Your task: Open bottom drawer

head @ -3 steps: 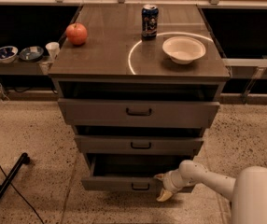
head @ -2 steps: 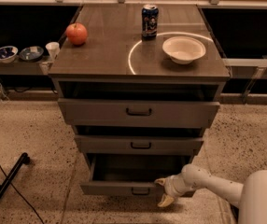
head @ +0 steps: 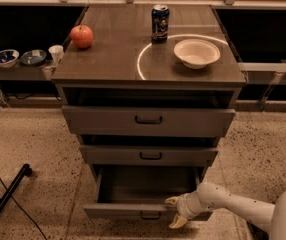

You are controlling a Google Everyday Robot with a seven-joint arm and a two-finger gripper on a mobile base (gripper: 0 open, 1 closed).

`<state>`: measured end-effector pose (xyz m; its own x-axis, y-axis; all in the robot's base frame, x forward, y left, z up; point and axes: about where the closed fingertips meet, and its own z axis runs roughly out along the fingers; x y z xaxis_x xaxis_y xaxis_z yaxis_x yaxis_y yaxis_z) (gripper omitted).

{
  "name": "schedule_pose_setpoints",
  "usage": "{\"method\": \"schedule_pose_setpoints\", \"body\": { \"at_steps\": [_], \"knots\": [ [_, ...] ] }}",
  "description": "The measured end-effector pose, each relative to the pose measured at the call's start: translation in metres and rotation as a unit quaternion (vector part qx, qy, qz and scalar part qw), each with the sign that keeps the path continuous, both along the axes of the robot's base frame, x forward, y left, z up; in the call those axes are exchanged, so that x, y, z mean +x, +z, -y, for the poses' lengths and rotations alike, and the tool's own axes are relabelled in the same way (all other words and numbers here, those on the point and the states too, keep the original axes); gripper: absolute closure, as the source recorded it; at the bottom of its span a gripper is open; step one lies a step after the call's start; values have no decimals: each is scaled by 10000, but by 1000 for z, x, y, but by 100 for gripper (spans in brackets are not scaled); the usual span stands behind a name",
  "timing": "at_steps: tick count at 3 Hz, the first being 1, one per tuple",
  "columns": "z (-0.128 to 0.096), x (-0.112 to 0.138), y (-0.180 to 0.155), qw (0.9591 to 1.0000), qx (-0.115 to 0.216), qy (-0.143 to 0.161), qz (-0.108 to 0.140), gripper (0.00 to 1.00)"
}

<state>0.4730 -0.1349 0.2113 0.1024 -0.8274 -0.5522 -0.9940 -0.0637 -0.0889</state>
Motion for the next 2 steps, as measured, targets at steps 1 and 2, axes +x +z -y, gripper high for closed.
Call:
{"method": "schedule_pose_setpoints", "body": {
  "at_steps": [1,2],
  "knots": [
    [2,18,20,9994,-123,11,329,48],
    [-1,50,32,9979,-225,62,596,49]
  ]
}}
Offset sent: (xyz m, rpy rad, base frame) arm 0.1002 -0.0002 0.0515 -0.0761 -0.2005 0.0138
